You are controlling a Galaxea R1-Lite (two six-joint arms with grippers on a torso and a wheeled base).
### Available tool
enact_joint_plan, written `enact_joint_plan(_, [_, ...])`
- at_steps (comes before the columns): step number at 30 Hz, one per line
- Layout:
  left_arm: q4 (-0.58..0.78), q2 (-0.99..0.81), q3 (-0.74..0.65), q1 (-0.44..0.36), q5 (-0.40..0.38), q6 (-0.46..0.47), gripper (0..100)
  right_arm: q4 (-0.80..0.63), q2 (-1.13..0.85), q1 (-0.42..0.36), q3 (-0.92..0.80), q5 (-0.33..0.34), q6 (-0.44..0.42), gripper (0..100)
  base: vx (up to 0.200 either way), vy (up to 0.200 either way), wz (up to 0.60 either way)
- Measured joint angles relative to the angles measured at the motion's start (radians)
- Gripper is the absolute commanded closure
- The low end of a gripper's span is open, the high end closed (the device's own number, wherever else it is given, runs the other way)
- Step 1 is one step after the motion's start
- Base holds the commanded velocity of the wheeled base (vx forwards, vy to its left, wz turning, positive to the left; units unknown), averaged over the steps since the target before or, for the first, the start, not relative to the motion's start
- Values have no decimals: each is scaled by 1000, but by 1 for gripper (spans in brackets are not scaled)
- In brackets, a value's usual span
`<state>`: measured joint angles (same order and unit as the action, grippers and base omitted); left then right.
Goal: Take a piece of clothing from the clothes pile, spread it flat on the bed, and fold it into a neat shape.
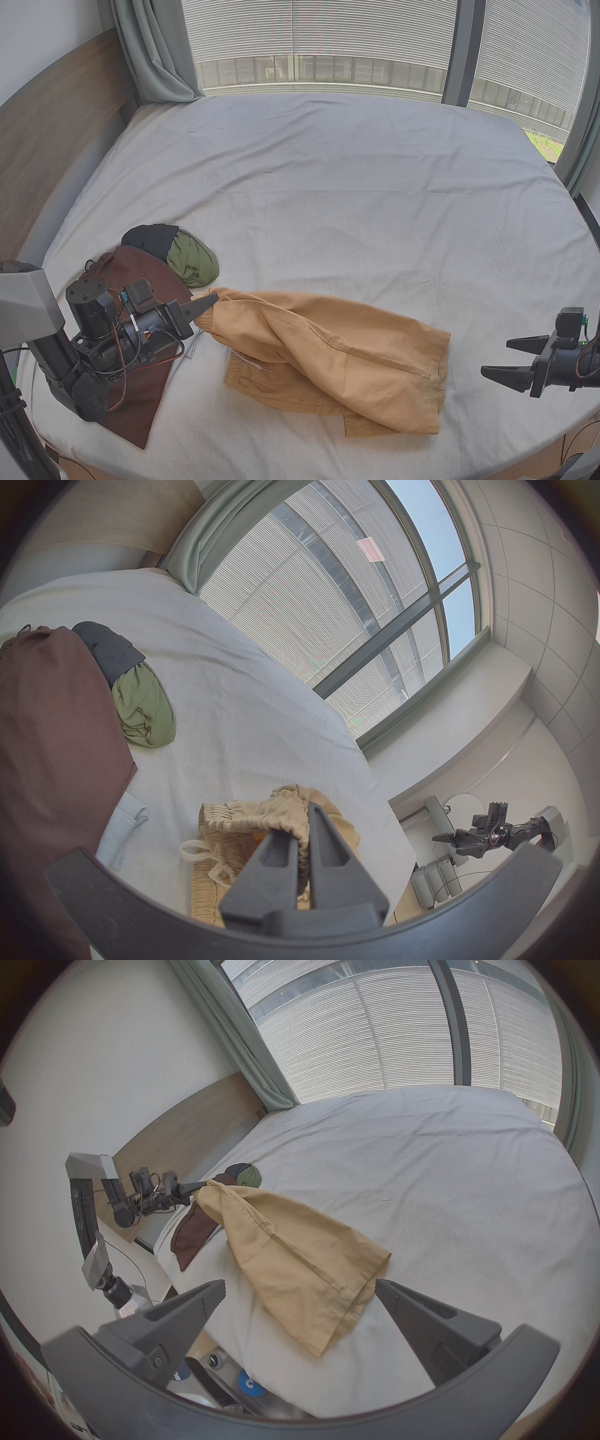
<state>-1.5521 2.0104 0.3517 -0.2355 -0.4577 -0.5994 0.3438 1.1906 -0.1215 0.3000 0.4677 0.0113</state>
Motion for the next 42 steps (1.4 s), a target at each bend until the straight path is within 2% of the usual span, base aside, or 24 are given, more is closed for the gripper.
enact_joint_plan(8, [0,1,4,0,-1,-1,100,98,122,-11,-11,21,-167,0,0,0,0])
enact_joint_plan(17, [0,2,15,10,-9,-2,100,184,245,-12,-23,24,-194,0,0,0,0])
enact_joint_plan(24, [0,1,9,10,-14,10,100,243,324,-14,-26,23,-245,0,0,0,0])
enact_joint_plan(33, [0,3,6,10,-15,12,100,394,436,-49,-31,23,-339,0,0,0,0])
enact_joint_plan(42, [0,8,5,10,-14,13,100,404,519,-61,-24,23,-353,0,0,0,0])
